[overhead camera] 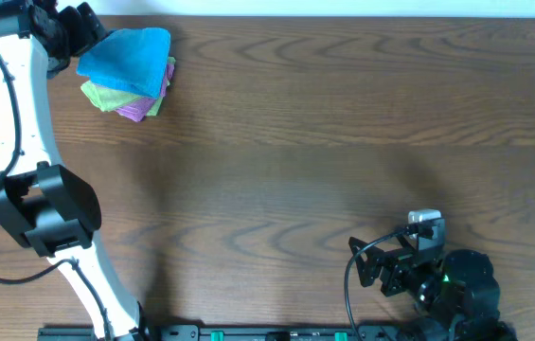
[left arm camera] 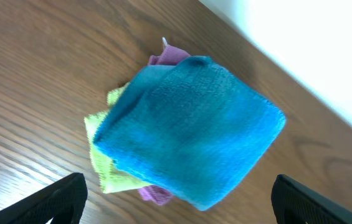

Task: Fold the cloth

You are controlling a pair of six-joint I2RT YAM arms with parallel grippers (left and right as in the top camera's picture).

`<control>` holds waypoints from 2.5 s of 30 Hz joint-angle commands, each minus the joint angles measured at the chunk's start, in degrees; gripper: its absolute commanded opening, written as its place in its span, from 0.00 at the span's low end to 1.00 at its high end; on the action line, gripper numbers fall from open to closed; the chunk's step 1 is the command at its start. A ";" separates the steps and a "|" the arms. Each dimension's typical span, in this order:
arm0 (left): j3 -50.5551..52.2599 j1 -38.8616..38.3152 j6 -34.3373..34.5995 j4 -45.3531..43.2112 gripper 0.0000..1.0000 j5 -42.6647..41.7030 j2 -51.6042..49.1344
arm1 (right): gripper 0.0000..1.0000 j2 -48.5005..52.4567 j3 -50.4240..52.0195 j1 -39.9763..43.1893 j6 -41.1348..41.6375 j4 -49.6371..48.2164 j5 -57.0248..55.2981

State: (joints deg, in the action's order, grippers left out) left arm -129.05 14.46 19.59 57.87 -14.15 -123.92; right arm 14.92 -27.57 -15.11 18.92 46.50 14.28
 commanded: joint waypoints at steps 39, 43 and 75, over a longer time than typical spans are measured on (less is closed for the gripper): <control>12.22 -10.14 -7.23 -2.08 0.95 9.62 18.91 | 0.99 -0.28 0.07 0.68 0.79 0.04 -0.39; 24.81 -10.14 -7.41 -7.69 0.95 9.66 27.52 | 0.99 -0.28 0.07 0.68 0.79 0.04 -0.39; 105.70 -9.97 -18.36 -26.86 0.95 12.07 103.73 | 0.99 -0.28 0.07 0.68 0.79 0.04 -0.37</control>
State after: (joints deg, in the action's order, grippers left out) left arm -27.24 4.34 2.70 31.24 -2.92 -24.84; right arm 14.92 -27.57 -15.11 18.94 46.50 14.24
